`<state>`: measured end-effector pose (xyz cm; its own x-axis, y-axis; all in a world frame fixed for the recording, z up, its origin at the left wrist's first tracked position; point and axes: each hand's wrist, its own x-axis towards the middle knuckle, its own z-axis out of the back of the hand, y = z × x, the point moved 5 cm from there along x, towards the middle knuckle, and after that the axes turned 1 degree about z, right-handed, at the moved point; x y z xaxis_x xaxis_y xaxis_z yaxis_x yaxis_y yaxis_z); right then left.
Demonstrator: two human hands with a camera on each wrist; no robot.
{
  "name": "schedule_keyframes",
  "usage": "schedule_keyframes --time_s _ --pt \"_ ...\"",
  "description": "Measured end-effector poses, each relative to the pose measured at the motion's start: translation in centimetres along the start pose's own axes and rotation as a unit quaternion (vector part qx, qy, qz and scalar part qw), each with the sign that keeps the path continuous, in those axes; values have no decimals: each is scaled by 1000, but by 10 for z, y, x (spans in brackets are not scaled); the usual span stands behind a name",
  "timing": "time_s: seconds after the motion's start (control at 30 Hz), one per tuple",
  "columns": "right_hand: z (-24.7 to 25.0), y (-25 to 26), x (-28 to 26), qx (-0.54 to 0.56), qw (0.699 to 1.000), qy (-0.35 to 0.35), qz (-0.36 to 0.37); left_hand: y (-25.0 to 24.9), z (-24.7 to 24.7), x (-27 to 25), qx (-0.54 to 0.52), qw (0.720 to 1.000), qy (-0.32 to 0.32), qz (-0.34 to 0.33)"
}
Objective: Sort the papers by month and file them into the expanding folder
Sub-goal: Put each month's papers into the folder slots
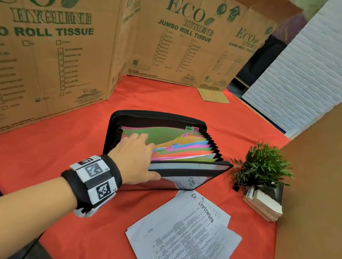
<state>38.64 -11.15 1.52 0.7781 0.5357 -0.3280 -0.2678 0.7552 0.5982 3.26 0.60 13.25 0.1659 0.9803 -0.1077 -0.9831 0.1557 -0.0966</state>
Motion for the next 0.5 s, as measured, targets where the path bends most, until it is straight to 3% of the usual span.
schedule_keyframes --time_s 0.1,0.13,0.27,0.4,0.5 --pt "-37 -24 -15 40 994 66 -75 0 1 -1 10 1000 5 0" --pt "-38 -31 -15 72 992 72 -71 0 1 -1 12 1000 6 -1" --pt "-44 -38 -11 70 979 93 -168 -2 2 -2 30 999 -8 -9" --pt "-44 -43 -2 108 971 54 -206 -3 2 -2 35 999 -16 -12" --pt "-39 -43 -8 64 973 63 -212 -3 0 -1 45 999 -8 -17"
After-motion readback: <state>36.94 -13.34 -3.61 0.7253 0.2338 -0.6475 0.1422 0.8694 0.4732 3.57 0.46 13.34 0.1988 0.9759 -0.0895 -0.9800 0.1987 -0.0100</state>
